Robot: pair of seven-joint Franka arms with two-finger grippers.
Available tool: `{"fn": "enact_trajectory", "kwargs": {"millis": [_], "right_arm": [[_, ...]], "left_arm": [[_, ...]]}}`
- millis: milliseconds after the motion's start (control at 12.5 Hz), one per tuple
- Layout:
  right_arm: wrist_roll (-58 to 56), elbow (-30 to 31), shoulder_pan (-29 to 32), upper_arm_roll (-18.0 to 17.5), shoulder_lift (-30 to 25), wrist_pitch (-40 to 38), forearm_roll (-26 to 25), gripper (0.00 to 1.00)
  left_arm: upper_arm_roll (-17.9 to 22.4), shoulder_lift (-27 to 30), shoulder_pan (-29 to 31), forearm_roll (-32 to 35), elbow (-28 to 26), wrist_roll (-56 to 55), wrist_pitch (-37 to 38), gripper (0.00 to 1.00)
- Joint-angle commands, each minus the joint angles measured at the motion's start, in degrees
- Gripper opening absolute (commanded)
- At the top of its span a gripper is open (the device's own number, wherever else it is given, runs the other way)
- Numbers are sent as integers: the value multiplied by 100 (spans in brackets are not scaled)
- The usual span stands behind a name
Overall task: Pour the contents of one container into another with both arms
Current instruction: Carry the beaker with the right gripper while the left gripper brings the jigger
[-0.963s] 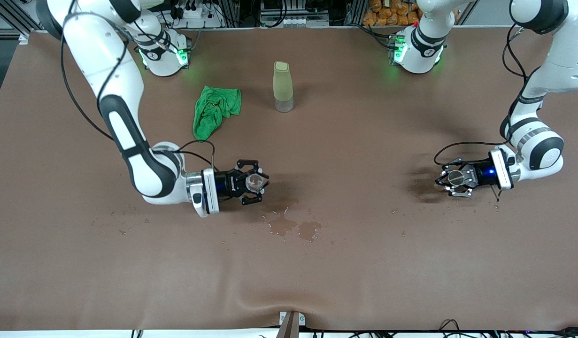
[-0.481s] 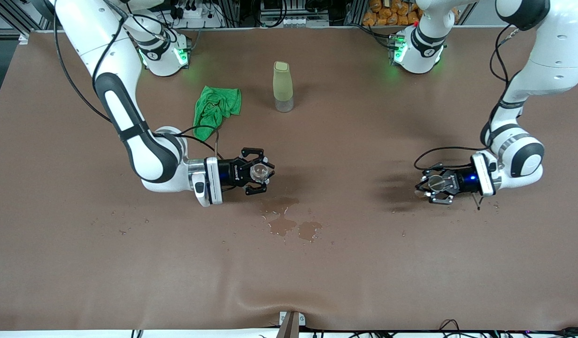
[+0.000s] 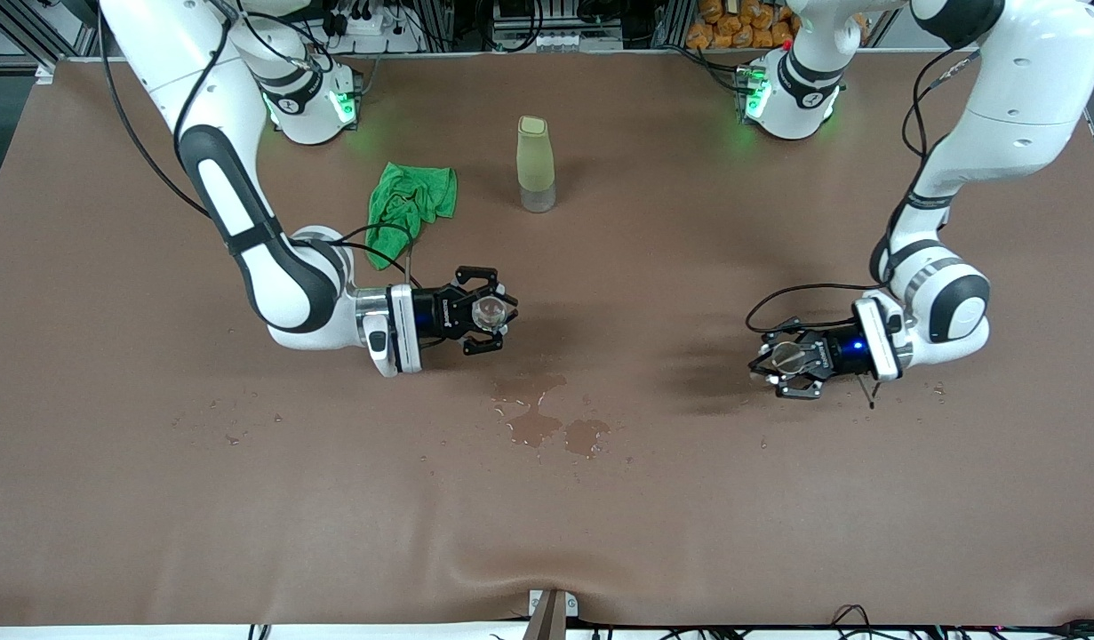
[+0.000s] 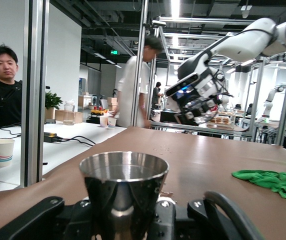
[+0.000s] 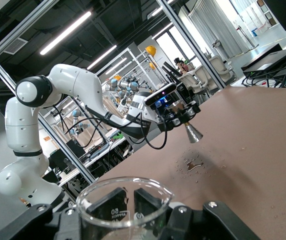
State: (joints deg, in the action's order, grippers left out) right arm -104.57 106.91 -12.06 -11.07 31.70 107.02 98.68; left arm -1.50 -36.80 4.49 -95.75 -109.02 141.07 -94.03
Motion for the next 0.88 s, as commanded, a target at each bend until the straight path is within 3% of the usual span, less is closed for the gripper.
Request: {"fn": "enact_trajectory", "kwargs": {"millis": [0,321,802], "right_arm": [[41,453,-16,17,-409,55,161,0],[41,506,-16,17,-454,64,161,0],[339,515,-94,9,-594,195,204,0]], "left_arm": [[-192,261,-281,-530,-137,-115,-553,0],[-518,243,-413,-804,-41,-115,-984,0],[-518,121,-1230,-1656,126,-18,-1731,0]]}}
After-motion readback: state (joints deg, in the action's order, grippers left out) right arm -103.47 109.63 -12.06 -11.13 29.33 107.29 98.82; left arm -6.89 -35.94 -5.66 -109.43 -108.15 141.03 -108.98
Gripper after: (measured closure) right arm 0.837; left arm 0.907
